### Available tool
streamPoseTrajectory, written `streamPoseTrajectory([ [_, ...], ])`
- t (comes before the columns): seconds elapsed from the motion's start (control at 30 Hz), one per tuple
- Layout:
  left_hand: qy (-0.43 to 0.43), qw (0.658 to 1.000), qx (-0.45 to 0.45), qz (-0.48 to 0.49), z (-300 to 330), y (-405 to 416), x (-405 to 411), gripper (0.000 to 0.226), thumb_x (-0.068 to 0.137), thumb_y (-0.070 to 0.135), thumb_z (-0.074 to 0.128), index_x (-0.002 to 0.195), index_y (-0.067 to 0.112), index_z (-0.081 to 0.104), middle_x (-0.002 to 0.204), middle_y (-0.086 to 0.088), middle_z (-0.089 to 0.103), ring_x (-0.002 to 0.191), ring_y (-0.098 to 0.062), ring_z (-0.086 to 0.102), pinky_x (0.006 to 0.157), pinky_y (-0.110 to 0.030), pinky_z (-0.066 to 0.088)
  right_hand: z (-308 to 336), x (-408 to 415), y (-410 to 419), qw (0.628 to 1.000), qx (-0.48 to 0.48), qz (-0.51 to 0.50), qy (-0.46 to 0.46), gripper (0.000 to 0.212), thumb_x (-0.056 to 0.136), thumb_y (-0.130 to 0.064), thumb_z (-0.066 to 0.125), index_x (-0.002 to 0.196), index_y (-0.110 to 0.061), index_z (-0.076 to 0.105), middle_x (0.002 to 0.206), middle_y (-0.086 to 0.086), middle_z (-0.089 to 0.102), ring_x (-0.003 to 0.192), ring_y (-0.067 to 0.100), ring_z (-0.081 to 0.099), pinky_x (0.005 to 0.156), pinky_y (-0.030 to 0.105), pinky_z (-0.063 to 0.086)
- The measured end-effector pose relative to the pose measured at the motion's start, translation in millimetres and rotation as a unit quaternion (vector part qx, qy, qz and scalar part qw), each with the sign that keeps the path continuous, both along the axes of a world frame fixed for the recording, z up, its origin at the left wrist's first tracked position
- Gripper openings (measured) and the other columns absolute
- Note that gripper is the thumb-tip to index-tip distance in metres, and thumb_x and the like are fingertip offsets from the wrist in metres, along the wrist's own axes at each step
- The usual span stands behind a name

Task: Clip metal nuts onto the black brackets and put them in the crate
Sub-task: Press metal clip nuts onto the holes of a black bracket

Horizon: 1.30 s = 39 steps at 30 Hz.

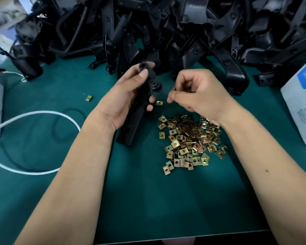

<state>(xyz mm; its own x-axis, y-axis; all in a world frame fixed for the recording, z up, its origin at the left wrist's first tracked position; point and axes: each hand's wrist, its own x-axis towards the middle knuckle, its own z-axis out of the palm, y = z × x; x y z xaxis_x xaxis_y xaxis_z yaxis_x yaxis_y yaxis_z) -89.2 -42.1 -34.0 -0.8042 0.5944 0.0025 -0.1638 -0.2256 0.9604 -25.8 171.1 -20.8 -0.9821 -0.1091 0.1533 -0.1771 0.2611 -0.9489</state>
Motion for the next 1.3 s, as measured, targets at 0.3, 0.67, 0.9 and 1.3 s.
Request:
streamPoseTrajectory([
  [0.3,0.025,0.997,-0.056,-0.047,4.3,-4.8,1.2,0.038,0.100,0.023,0.062,0.137,0.015,0.054,0.084,-0.008,0.067,0.068,-0.022,0.057,0.059,-0.032,0.056,-9.7,-6.6,-0.8,0.994,-0.086,-0.062,0.003,0.009,0.094,-0.015,0.075,0.103,-0.011,0.074,0.077,0.007,0.076,0.047,0.012,0.051,0.044,0.019,0.037],
  [0.67,0.057,0.993,-0.079,-0.061,4.2,-3.0,1.4,0.051,0.095,0.013,0.067,0.144,0.014,0.054,0.096,-0.013,0.065,0.071,-0.024,0.056,0.058,-0.033,0.055,-6.0,-4.0,-3.1,0.998,-0.007,-0.040,0.050,0.024,0.093,0.004,0.070,0.113,-0.007,0.075,0.089,0.013,0.075,0.057,0.023,0.057,0.051,0.025,0.045],
  [0.9,0.051,0.994,-0.078,-0.065,2.3,0.6,1.4,0.056,0.092,0.012,0.069,0.146,0.016,0.054,0.098,-0.016,0.064,0.069,-0.025,0.055,0.055,-0.032,0.055,-7.3,-6.8,-0.3,0.997,-0.024,-0.061,0.051,0.014,0.102,-0.008,0.063,0.098,0.000,0.073,0.077,0.010,0.074,0.043,0.012,0.047,0.047,0.019,0.037],
  [1.3,0.078,0.989,-0.103,-0.078,4.8,-0.7,5.8,0.067,0.086,0.012,0.074,0.150,0.021,0.053,0.093,-0.009,0.067,0.068,-0.025,0.055,0.052,-0.030,0.053,-5.5,-4.5,-2.7,0.997,-0.057,-0.028,-0.045,0.019,0.105,-0.012,0.059,0.092,-0.003,0.069,0.058,0.006,0.061,0.041,0.012,0.037,0.040,0.021,0.024],
])
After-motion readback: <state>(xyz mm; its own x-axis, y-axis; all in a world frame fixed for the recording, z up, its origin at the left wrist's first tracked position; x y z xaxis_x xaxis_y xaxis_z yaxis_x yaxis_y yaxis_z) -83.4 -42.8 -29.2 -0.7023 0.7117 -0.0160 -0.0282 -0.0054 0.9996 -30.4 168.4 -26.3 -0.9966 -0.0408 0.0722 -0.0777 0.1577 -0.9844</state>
